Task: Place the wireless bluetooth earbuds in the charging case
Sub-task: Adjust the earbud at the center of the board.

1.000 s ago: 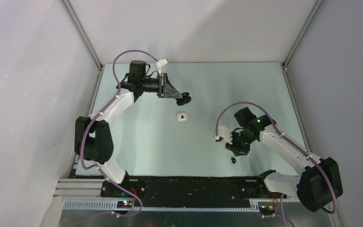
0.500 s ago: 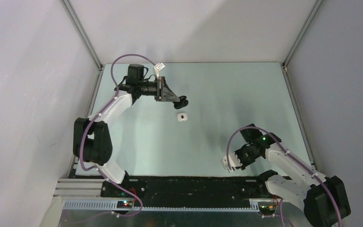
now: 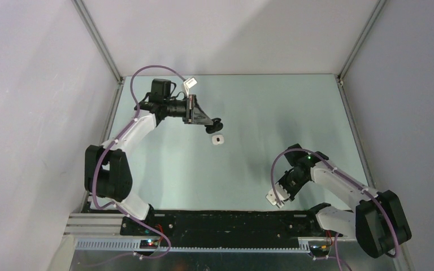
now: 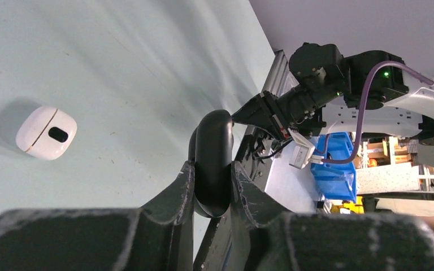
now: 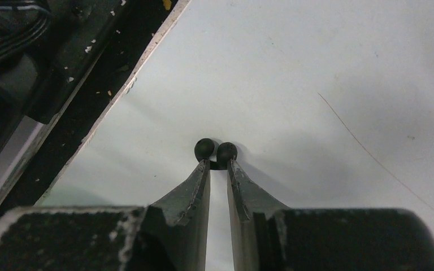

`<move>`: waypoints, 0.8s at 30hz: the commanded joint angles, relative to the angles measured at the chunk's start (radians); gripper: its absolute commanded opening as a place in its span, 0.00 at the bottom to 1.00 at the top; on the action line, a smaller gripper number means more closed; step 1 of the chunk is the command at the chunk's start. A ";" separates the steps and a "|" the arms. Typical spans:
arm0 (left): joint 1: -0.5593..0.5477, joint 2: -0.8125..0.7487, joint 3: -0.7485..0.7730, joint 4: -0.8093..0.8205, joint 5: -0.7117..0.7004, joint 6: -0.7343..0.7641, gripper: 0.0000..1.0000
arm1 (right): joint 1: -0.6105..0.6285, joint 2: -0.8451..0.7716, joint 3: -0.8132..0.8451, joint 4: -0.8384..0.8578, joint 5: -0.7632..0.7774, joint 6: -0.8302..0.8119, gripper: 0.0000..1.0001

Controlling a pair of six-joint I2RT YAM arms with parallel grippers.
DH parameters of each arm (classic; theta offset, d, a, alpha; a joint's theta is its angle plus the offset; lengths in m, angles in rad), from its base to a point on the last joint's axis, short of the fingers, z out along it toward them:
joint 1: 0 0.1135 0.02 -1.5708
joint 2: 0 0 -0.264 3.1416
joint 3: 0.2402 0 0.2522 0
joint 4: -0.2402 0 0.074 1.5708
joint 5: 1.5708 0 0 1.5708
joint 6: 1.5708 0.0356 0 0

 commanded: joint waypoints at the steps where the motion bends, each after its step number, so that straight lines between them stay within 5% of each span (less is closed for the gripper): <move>1: 0.004 -0.049 0.016 -0.024 -0.011 0.050 0.00 | -0.005 0.025 0.044 -0.057 -0.035 -0.117 0.22; 15: 0.004 -0.073 0.002 -0.058 -0.032 0.084 0.00 | -0.031 -0.007 0.065 -0.059 -0.006 -0.159 0.28; 24: 0.005 -0.076 -0.004 -0.060 -0.037 0.086 0.00 | -0.019 0.068 0.065 -0.049 -0.015 -0.124 0.46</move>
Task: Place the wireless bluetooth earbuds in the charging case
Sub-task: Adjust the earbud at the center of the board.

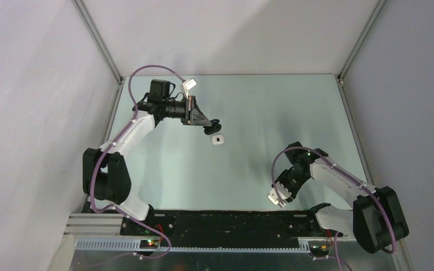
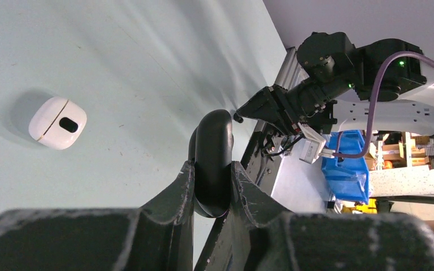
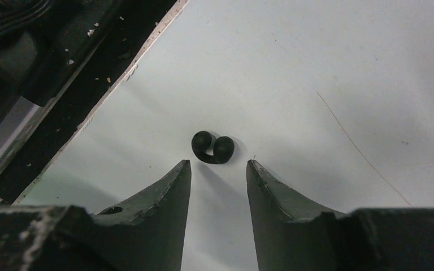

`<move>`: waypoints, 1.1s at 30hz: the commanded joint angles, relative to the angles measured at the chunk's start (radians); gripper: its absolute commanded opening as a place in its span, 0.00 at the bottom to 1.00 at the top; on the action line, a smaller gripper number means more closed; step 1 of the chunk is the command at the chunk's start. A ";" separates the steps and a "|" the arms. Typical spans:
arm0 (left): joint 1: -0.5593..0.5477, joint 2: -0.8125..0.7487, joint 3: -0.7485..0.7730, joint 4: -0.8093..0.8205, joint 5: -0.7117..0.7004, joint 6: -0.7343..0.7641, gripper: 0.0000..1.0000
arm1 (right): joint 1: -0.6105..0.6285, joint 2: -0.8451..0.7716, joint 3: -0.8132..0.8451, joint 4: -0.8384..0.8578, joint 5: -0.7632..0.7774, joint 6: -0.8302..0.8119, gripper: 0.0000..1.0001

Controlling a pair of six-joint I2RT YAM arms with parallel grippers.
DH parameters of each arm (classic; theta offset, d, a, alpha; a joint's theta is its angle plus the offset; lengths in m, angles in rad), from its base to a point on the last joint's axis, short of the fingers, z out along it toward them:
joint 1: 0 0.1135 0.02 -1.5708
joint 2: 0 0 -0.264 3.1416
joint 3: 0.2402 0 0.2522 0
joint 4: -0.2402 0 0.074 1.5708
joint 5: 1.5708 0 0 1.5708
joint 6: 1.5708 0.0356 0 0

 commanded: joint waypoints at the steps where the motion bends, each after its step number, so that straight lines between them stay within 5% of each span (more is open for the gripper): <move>1: 0.004 -0.048 -0.006 0.006 0.003 0.028 0.00 | 0.021 0.038 0.028 -0.008 -0.012 0.007 0.46; 8: 0.003 -0.045 -0.008 0.005 -0.001 0.027 0.00 | 0.045 0.084 0.028 0.011 -0.027 0.103 0.45; 21: 0.000 -0.020 0.010 0.006 -0.010 0.016 0.00 | 0.047 0.161 0.046 0.207 0.078 0.589 0.32; 33: -0.004 0.014 0.045 0.006 -0.013 -0.007 0.00 | -0.021 0.138 0.210 0.336 0.267 1.695 0.33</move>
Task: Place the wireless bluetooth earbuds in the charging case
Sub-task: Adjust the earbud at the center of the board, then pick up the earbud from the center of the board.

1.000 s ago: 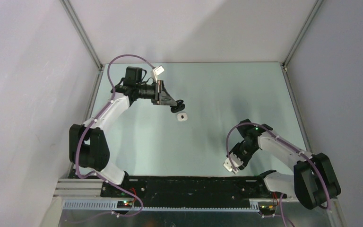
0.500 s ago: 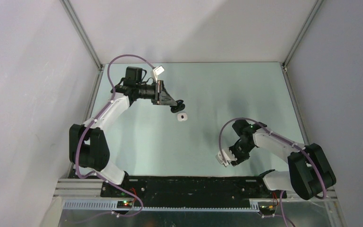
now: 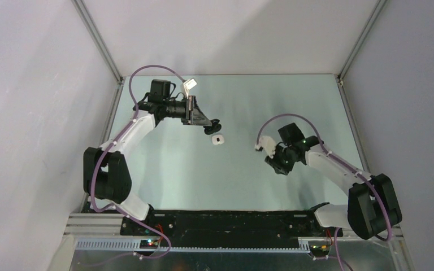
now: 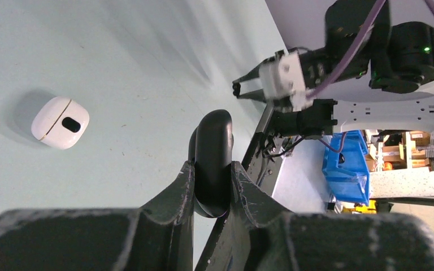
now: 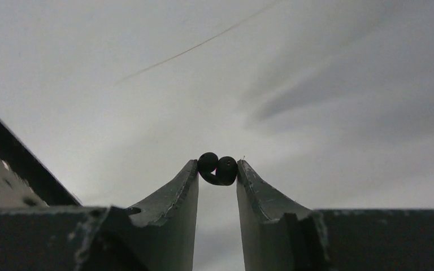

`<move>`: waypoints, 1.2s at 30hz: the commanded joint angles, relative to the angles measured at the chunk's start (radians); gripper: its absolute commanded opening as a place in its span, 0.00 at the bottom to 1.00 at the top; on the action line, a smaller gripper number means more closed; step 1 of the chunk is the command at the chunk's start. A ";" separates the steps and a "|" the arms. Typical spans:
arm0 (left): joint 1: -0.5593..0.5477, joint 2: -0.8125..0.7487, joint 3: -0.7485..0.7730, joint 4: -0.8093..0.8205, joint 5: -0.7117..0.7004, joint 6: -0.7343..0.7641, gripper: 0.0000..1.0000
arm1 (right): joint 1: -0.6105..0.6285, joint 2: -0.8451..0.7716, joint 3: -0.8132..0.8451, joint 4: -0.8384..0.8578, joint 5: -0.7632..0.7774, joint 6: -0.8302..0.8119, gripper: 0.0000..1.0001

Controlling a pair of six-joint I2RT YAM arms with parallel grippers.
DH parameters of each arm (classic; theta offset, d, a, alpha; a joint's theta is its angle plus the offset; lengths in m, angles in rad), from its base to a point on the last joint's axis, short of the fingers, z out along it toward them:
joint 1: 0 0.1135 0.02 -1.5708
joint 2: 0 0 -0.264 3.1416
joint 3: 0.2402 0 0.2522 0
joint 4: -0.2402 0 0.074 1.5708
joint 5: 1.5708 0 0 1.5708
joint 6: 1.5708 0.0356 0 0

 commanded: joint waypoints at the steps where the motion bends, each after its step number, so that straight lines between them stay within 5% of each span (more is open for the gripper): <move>1: -0.002 0.012 0.046 0.006 -0.005 -0.007 0.00 | -0.069 0.022 0.058 0.101 0.078 0.513 0.34; 6: -0.002 0.011 0.053 0.006 -0.009 -0.010 0.00 | -0.220 0.126 0.082 0.164 0.080 0.757 0.37; 13: -0.004 -0.012 0.033 0.007 -0.020 0.001 0.00 | -0.251 0.242 0.105 0.207 0.101 0.772 0.37; 16: -0.003 -0.022 0.023 0.006 -0.021 0.005 0.00 | -0.243 0.264 0.105 0.219 0.116 0.762 0.56; 21: -0.003 -0.023 0.027 0.006 -0.019 0.006 0.00 | -0.249 0.243 0.150 0.161 0.119 0.705 0.64; 27: -0.002 -0.021 0.035 0.006 -0.015 0.003 0.00 | -0.278 0.117 0.224 -0.031 -0.106 0.394 0.57; 30: -0.001 -0.015 0.037 0.006 -0.016 0.003 0.00 | -0.295 0.030 0.184 -0.186 -0.359 -0.031 0.56; 36: 0.008 -0.010 0.044 0.006 -0.016 0.001 0.00 | -0.265 -0.102 -0.007 -0.190 -0.322 -0.650 0.49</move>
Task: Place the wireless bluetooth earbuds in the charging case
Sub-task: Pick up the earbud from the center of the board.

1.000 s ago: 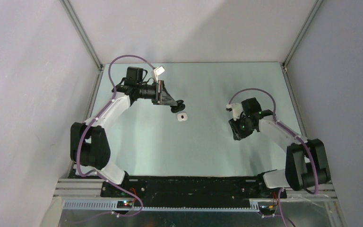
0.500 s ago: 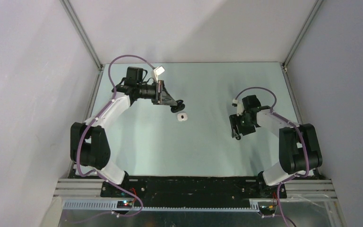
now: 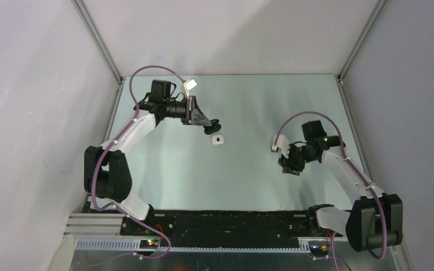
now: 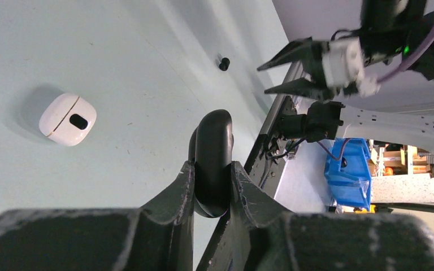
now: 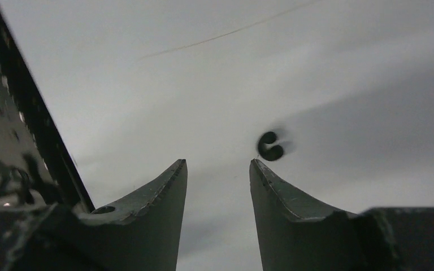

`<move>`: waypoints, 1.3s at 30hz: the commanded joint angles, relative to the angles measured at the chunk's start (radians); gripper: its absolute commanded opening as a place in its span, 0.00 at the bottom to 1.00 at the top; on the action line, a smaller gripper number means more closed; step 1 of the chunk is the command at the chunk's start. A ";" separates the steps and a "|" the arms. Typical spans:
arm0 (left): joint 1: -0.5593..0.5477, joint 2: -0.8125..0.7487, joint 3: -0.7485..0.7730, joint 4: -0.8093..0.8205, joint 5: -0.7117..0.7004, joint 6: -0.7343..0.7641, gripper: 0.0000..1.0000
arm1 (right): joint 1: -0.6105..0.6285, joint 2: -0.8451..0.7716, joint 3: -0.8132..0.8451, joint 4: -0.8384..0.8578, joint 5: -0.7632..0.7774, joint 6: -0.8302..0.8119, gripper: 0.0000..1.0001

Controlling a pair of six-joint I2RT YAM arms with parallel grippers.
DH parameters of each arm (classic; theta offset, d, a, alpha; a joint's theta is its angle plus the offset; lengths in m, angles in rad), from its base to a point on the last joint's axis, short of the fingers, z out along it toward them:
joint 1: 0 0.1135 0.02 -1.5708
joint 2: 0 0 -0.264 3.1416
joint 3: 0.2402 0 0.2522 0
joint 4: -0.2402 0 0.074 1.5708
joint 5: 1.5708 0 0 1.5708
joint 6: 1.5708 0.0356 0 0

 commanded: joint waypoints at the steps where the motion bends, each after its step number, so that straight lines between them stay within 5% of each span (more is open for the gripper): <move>1: 0.008 -0.024 0.041 0.008 0.008 0.007 0.00 | 0.014 -0.014 -0.106 -0.068 -0.042 -0.568 0.47; 8: 0.009 -0.019 0.039 0.007 0.006 0.013 0.00 | 0.064 0.033 -0.115 -0.016 -0.018 -0.710 0.45; 39: 0.021 -0.010 0.040 0.007 0.000 0.020 0.00 | 0.008 0.195 -0.143 0.167 0.121 -0.655 0.44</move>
